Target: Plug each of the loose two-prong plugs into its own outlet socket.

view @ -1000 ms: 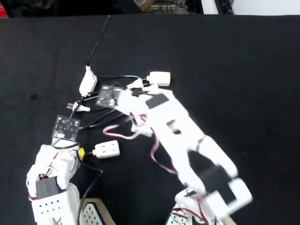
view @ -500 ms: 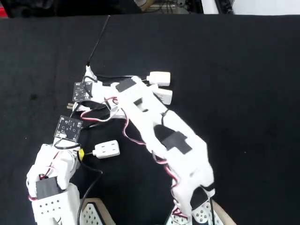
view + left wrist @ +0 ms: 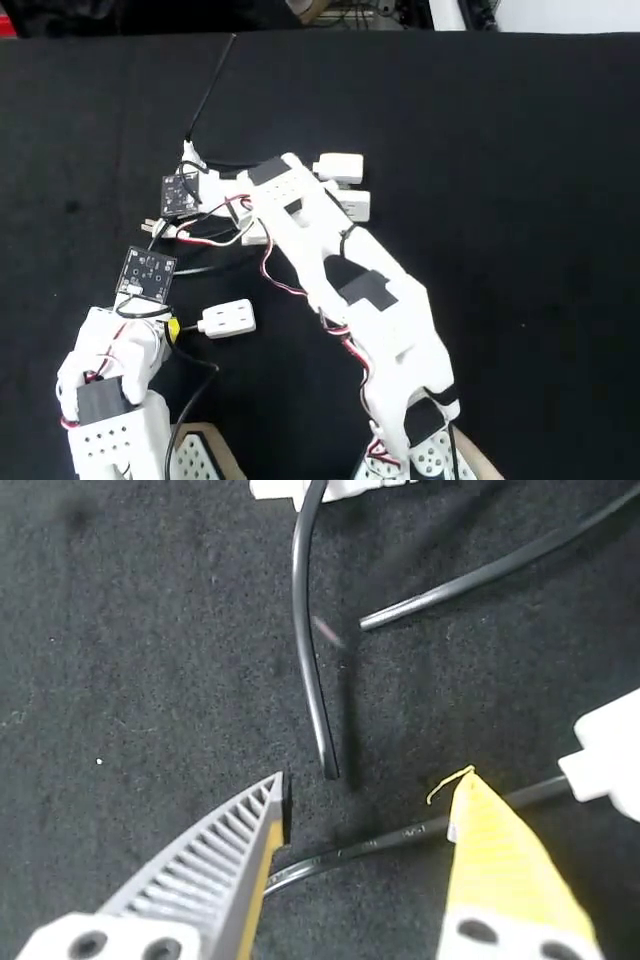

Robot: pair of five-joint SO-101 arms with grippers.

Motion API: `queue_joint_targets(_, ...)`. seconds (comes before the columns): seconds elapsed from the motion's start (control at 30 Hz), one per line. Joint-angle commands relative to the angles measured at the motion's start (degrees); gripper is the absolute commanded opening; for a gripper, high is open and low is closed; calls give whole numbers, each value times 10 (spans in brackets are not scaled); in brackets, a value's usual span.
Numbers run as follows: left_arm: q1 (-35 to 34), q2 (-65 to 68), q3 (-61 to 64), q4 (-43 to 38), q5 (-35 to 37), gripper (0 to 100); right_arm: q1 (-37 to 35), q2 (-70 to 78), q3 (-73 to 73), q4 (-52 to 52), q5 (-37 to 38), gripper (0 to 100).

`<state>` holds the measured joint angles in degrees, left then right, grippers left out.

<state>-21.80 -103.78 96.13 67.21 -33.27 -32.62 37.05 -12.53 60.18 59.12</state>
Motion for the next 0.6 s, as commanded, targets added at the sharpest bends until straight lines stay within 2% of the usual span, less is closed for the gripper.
queue_joint_targets(0.0,-9,-5,9,3,-3,263,12,-3,-14,16,4,64)
queue_joint_targets(0.13,-9,-5,9,2,-3,263,11,-22,-13,19,1,57)
queue_joint_targets(0.2,-9,-5,9,2,-3,263,11,-41,-15,33,-24,56)
queue_joint_targets(0.33,-9,-5,9,2,-3,263,13,-90,-16,33,-110,10)
queue_joint_targets(0.57,-9,-5,9,2,-3,263,18,-136,-17,31,-274,11)
